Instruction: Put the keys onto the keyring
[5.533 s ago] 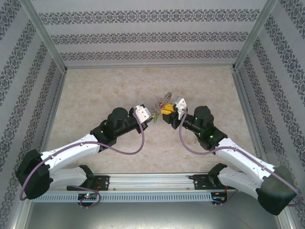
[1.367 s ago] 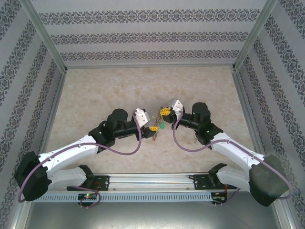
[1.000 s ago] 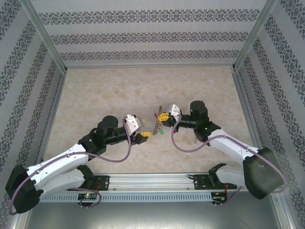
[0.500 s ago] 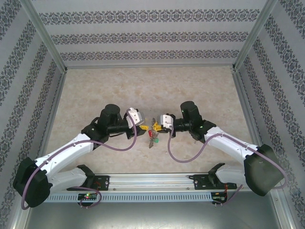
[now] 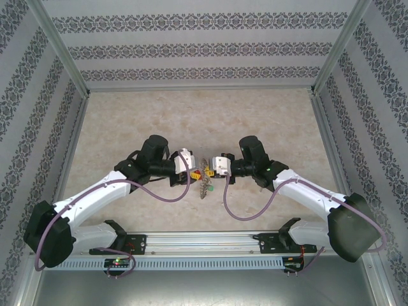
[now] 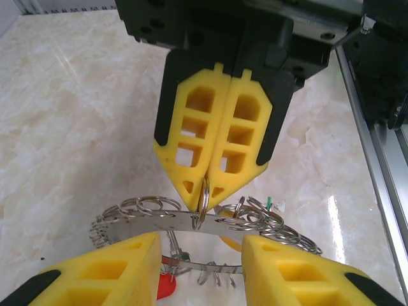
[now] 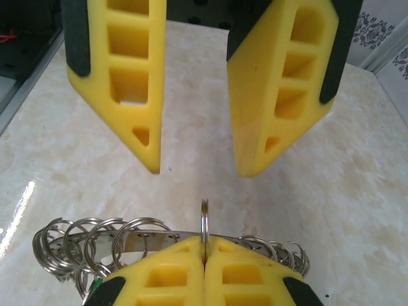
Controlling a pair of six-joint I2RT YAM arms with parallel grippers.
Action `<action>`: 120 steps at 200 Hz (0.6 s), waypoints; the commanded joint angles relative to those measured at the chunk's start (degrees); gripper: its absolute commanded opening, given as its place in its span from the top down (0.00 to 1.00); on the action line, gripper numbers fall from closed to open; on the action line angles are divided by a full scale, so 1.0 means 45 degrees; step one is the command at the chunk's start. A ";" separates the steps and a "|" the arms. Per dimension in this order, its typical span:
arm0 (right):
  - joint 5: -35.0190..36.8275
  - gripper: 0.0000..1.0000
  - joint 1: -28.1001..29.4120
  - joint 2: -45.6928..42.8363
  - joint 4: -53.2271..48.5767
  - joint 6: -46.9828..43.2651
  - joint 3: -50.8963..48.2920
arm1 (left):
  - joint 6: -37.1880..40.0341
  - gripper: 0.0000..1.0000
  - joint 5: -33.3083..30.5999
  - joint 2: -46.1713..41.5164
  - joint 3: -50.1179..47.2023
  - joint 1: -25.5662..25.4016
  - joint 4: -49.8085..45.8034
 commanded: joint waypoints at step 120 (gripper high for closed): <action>-0.1495 1.00 -0.0206 0.0280 0.0690 0.0786 0.0593 | 0.0026 0.77 -0.0230 0.0820 -0.0145 -0.0424 0.2019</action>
